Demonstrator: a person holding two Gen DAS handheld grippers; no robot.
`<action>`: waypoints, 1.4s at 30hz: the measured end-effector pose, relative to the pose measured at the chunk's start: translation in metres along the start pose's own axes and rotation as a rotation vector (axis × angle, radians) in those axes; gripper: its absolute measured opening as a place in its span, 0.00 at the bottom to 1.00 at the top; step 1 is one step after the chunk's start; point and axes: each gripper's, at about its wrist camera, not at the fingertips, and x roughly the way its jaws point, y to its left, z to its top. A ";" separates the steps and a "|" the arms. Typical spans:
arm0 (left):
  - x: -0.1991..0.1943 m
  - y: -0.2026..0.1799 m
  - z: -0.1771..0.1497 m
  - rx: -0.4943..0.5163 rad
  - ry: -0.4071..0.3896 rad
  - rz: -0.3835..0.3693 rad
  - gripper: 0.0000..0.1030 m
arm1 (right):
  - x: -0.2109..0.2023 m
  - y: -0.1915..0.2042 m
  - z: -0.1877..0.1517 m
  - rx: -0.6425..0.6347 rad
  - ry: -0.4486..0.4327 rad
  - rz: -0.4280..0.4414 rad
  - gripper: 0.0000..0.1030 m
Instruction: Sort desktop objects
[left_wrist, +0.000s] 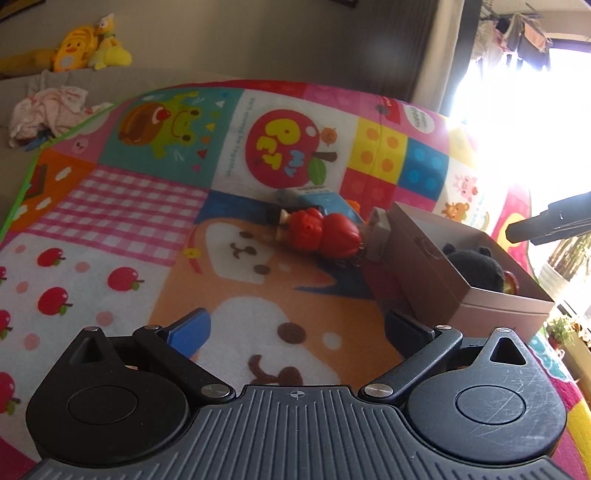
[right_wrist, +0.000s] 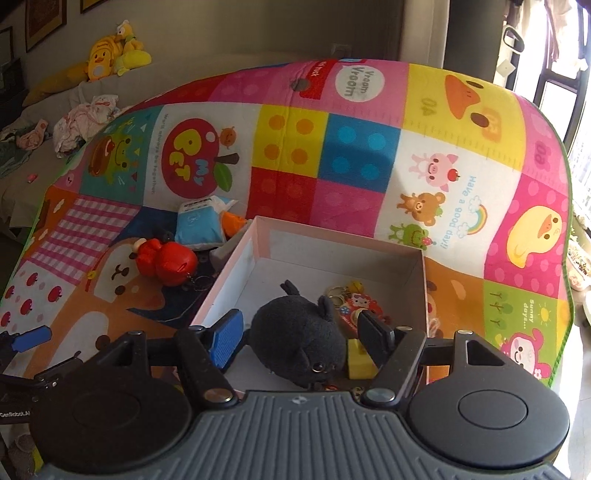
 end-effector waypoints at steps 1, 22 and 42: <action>0.003 0.005 0.002 -0.016 -0.002 0.033 1.00 | 0.005 0.010 0.009 -0.002 0.006 0.025 0.69; 0.015 0.029 -0.003 -0.135 0.051 0.023 1.00 | 0.221 0.102 0.132 -0.032 0.196 0.024 0.84; 0.009 0.013 -0.006 -0.043 0.049 -0.034 1.00 | 0.113 0.078 0.104 -0.150 0.144 0.158 0.66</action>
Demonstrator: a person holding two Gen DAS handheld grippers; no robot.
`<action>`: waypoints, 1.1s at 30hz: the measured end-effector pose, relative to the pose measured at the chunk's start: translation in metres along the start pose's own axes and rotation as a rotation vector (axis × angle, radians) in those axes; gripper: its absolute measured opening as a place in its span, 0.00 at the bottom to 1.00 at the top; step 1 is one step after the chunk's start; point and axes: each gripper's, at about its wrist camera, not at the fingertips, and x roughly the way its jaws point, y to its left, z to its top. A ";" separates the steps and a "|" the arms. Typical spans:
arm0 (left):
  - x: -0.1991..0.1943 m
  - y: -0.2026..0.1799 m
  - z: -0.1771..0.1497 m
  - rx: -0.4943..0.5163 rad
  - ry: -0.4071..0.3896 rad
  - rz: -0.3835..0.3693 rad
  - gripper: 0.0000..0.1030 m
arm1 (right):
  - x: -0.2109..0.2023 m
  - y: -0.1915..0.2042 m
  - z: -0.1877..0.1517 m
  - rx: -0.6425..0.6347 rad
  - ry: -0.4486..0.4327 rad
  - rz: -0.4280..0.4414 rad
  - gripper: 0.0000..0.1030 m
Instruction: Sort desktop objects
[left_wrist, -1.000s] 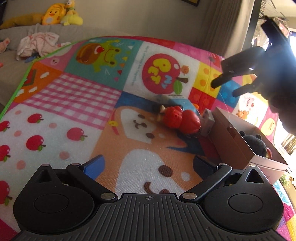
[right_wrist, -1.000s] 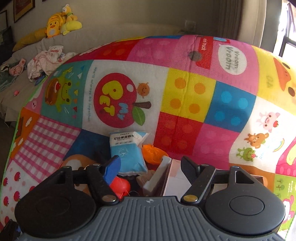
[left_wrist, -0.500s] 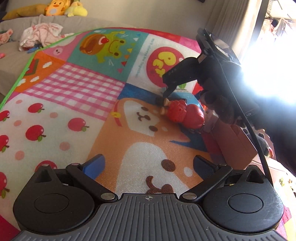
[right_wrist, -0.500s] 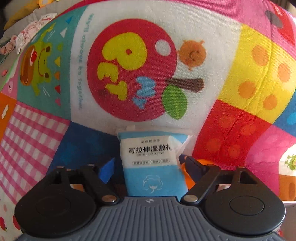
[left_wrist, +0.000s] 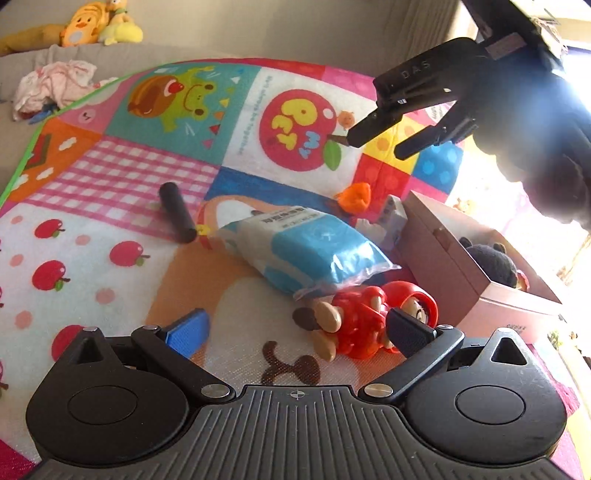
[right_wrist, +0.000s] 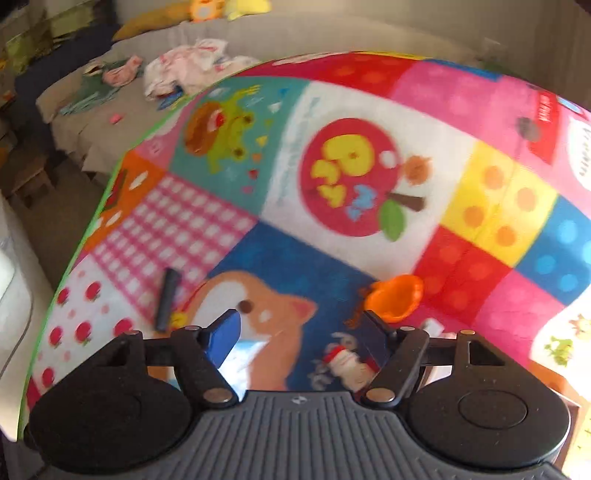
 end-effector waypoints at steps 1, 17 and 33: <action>0.000 -0.001 0.000 0.004 -0.002 0.000 1.00 | 0.013 -0.012 0.005 0.026 0.015 -0.045 0.63; -0.002 0.011 0.001 -0.047 0.010 -0.035 1.00 | 0.111 -0.031 0.016 0.111 0.138 -0.216 0.10; -0.099 0.205 -0.009 -0.571 -0.044 0.297 1.00 | -0.064 0.016 -0.093 -0.021 -0.089 0.126 0.08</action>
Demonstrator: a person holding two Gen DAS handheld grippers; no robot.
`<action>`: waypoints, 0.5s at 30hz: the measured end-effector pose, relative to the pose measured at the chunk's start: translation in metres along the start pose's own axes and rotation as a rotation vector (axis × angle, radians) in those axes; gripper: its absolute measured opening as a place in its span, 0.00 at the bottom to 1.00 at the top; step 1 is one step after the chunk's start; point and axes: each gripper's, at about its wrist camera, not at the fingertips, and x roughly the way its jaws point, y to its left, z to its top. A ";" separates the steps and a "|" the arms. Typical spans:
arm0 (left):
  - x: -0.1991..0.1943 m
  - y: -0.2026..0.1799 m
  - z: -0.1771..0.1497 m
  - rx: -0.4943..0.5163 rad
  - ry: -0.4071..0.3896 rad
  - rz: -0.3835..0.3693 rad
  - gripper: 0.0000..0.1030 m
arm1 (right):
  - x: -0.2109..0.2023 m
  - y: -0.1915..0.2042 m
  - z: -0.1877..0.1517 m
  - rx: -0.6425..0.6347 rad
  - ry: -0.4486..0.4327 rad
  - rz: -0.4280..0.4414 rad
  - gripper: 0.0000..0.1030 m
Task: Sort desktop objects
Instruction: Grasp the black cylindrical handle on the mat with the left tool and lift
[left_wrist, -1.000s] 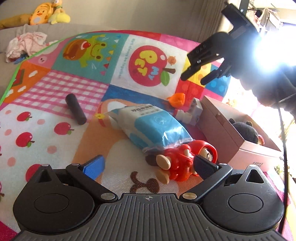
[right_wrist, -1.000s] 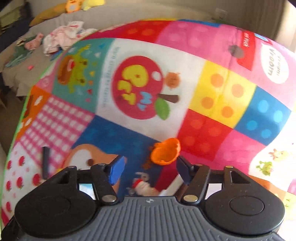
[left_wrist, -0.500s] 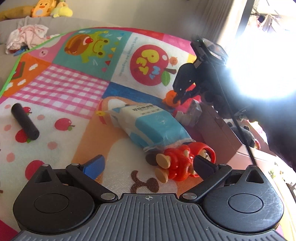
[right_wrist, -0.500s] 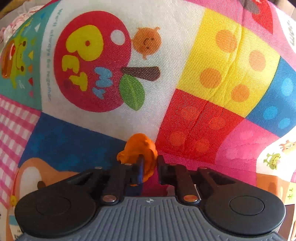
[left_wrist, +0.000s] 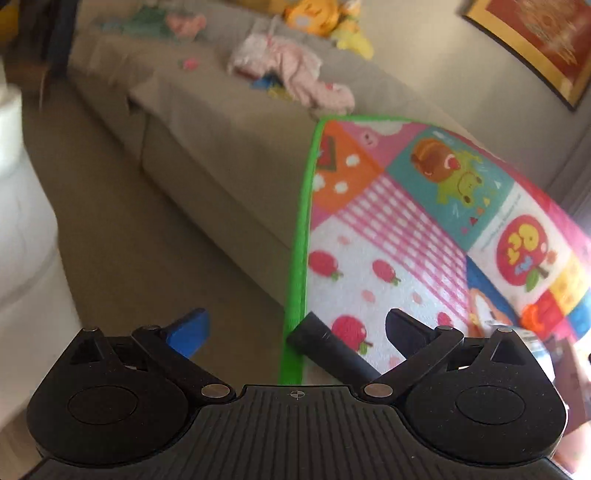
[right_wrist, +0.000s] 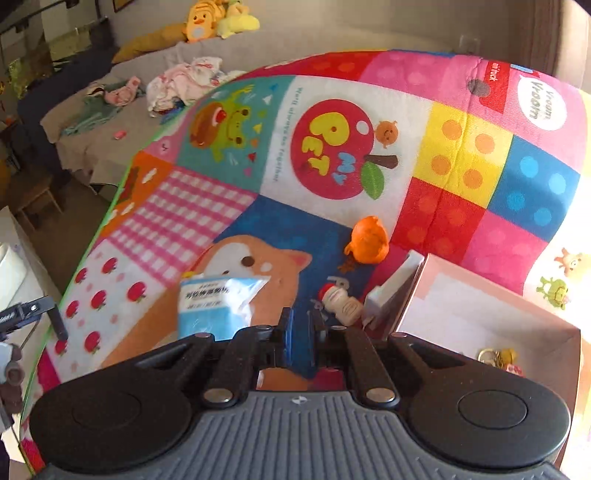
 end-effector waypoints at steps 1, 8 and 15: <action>0.003 0.010 -0.002 -0.048 0.045 -0.061 1.00 | -0.008 0.001 -0.008 0.003 -0.006 0.009 0.08; -0.014 -0.023 -0.019 0.108 0.012 -0.152 0.86 | -0.036 0.002 -0.056 0.020 -0.005 -0.027 0.08; -0.027 -0.026 -0.029 0.166 -0.015 -0.113 0.73 | -0.021 0.029 -0.106 -0.101 0.029 -0.056 0.08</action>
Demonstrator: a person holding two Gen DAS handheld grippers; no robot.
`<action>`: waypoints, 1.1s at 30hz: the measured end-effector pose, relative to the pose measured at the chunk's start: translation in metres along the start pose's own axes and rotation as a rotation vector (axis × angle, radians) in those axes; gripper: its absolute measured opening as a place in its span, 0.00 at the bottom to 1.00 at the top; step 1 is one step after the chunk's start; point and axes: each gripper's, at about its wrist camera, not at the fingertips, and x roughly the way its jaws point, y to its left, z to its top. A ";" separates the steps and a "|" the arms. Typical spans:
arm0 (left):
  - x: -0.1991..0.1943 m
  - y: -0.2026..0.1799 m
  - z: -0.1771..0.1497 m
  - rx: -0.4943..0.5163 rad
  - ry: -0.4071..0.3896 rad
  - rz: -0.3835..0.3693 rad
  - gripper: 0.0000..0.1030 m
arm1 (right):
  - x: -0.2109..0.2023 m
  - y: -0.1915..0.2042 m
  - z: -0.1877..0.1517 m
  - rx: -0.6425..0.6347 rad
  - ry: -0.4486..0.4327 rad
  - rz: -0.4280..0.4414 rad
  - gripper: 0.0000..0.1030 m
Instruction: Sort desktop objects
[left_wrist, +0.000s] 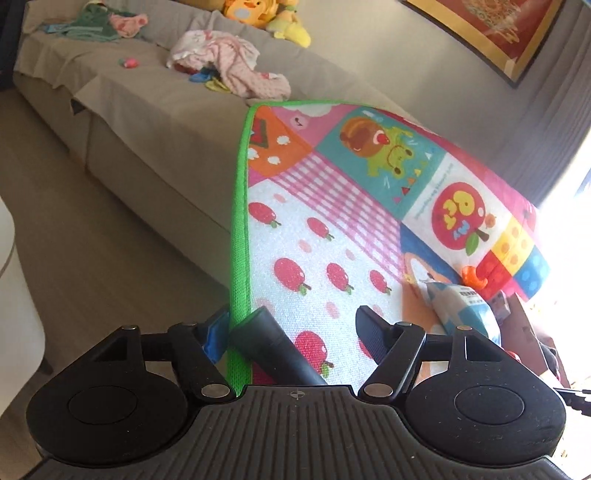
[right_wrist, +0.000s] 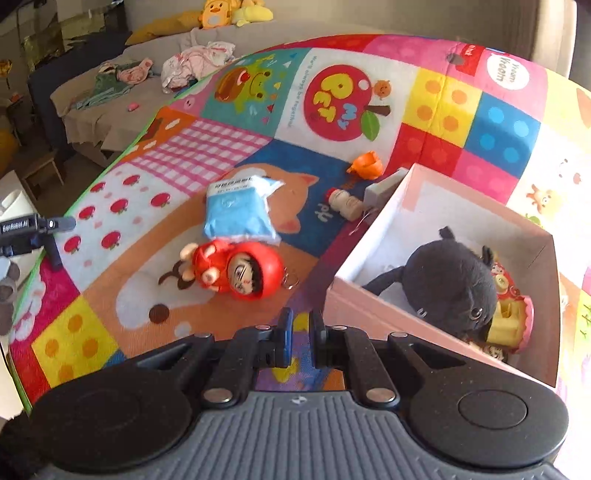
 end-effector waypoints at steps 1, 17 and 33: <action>-0.001 0.000 -0.001 0.001 0.004 0.001 0.75 | 0.003 0.006 -0.004 -0.028 -0.003 -0.007 0.08; 0.000 0.004 0.020 -0.144 0.014 -0.072 0.97 | 0.005 0.135 0.031 -0.375 -0.221 0.194 0.47; 0.107 -0.162 0.013 0.475 0.139 -0.176 0.64 | -0.021 0.047 -0.012 -0.156 -0.169 0.041 0.49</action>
